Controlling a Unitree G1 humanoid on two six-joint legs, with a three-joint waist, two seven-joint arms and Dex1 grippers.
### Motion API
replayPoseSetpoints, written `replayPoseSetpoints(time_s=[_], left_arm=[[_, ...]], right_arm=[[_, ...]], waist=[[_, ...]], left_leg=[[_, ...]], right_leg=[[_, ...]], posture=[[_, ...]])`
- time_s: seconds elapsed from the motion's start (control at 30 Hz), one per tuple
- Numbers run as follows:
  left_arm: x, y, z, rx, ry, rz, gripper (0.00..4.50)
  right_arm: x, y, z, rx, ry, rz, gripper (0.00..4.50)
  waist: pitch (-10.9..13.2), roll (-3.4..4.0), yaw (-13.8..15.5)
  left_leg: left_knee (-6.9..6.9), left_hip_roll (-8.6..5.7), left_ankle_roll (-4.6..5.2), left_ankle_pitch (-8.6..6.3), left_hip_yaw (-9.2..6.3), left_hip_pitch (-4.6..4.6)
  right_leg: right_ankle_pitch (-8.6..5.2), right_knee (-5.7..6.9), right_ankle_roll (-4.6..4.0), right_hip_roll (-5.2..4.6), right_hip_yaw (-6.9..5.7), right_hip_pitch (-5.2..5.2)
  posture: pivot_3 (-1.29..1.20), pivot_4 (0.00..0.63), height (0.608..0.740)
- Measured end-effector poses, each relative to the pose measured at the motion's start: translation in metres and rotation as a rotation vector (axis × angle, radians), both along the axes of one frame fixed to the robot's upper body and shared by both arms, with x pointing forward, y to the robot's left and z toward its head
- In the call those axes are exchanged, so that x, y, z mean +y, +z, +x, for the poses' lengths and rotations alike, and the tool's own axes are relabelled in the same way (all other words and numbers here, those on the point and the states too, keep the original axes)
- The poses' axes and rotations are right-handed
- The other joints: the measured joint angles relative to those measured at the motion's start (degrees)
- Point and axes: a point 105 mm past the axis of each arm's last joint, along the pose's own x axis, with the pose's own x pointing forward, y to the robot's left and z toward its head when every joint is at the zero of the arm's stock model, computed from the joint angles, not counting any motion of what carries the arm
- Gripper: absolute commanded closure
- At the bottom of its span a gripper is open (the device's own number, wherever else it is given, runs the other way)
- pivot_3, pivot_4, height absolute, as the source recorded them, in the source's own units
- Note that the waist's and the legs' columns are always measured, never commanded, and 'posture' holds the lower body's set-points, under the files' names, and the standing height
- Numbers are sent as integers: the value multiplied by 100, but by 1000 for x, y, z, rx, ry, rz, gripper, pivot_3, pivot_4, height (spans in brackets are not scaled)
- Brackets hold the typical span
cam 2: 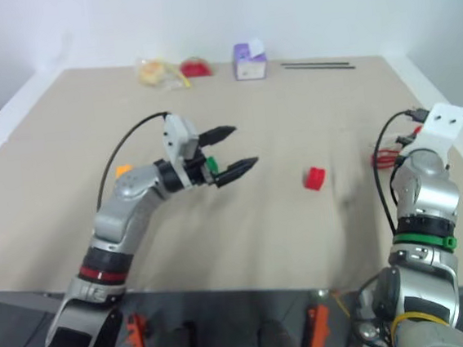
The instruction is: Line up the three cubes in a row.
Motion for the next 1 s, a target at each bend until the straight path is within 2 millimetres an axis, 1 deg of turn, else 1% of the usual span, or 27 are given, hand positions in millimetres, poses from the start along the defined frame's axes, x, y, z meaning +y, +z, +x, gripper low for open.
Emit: replayPoseSetpoints(time_s=[0.13,0.17,0.3,0.37,0.47,0.5,0.53,0.57,0.67,0.8,0.93,1.0], left_arm=[[6,-7,0,15,8,20,0],[6,-7,0,12,6,22,0],[6,-4,-4,-4,-3,22,0],[7,-6,-6,0,-4,24,0],[12,-12,-10,16,-2,41,0],[17,-16,-11,25,3,56,0],[18,-18,-11,31,3,63,0],[19,-19,-11,32,3,65,0],[27,-26,-14,40,1,97,0],[30,-29,-17,39,-7,109,0],[28,-25,-21,18,-29,111,0],[28,-25,-21,18,-30,111,0]], right_arm=[[9,2,4,-29,38,16,116],[12,4,5,-41,46,17,27],[26,21,4,-99,80,-12,27],[37,22,3,-113,106,2,27],[68,6,0,-68,200,71,27],[88,-2,-3,-33,256,97,27],[100,-8,-4,-2,291,112,27],[104,-10,-5,8,302,115,27],[133,-15,-12,60,377,127,27],[146,-17,-16,79,404,145,27],[161,-44,-22,169,406,199,27],[166,-51,-25,202,406,205,27]], waist=[[0,1,2],[1,1,4],[0,3,9],[-1,4,8],[-2,6,5],[-2,7,2],[0,12,9],[1,13,9],[2,14,11],[1,13,26],[1,14,13],[1,13,12]], left_leg=[[2,0,5,4,0,0],[2,0,6,4,0,0],[0,-1,6,4,-1,-1],[-2,0,6,4,-1,0],[-7,1,6,4,-3,0],[-8,1,6,4,-5,1],[-8,1,6,4,-6,0],[-7,1,6,4,-5,0],[-1,1,6,5,-6,-2],[3,1,7,7,-6,-2],[2,1,9,8,-6,-1],[2,1,9,8,-6,-1]], right_leg=[[4,0,-1,0,1,-1],[5,0,-1,0,1,0],[4,0,-1,0,1,0],[4,0,-1,1,1,-1],[7,6,-7,3,1,-4],[9,13,-14,4,1,-7],[6,13,-19,4,0,-6],[6,13,-19,4,0,-7],[4,12,-17,4,0,-5],[4,9,-16,4,0,-1],[8,10,-20,4,-1,-6],[7,10,-19,4,-1,-6]], posture=[[0,150,740],[0,150,740],[0,150,740],[0,150,740],[0,150,740],[0,150,740],[0,150,740],[0,150,740],[0,150,740],[0,150,740],[0,150,740],[0,150,740]])
